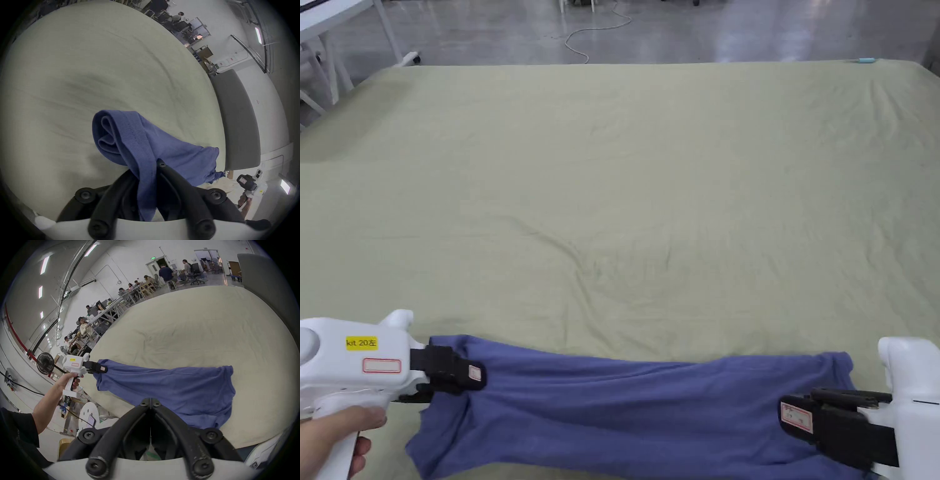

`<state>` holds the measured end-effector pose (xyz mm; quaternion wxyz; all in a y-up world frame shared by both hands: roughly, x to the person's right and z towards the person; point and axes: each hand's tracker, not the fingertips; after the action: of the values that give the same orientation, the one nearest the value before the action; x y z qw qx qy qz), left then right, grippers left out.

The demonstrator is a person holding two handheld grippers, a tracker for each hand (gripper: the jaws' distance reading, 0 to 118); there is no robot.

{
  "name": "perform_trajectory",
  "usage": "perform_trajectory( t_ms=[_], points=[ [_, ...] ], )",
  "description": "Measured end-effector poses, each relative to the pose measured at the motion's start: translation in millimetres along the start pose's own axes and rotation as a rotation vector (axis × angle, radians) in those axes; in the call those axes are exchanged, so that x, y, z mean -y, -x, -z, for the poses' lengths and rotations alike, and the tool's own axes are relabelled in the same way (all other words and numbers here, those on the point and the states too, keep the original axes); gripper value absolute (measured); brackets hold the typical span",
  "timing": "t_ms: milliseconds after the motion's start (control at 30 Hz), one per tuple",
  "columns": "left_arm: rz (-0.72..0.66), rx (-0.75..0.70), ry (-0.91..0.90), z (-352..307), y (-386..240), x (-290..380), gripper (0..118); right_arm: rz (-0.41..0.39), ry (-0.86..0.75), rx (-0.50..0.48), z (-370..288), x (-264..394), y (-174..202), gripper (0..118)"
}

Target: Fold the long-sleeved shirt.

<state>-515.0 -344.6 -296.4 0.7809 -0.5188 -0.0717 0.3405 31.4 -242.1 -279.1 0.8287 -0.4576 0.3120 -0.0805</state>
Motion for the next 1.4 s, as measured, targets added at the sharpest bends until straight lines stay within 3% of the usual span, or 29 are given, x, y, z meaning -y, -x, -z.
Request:
perform_trajectory(
  t_ms=[367,633,700,800,867,900,933,1400],
  points=[
    [-0.103,-0.105,-0.041,-36,41,18,4,-0.015,0.039,0.020,11,4,19,0],
    [-0.115,-0.145,-0.056,-45,4,26,4,-0.015,0.059,0.062,7,6,17,0],
    [-0.106,-0.091,-0.092,-49,-15,24,4,0.004,0.054,0.060,1,8,12,0],
    [-0.080,-0.023,-0.093,-52,-55,29,4,0.127,0.035,-0.043,-11,11,3,0],
    [-0.069,0.002,-0.079,-49,-79,32,4,0.132,0.012,-0.064,-20,13,2,0],
    [-0.065,0.012,-0.079,-46,-92,35,4,0.123,0.008,-0.055,-25,13,5,0],
    [-0.061,0.028,-0.074,-34,-64,14,4,0.111,-0.001,-0.049,-29,14,7,0],
    [-0.058,0.157,0.097,110,-198,53,4,0.152,-0.074,-0.052,-79,38,-19,0]
  ],
)
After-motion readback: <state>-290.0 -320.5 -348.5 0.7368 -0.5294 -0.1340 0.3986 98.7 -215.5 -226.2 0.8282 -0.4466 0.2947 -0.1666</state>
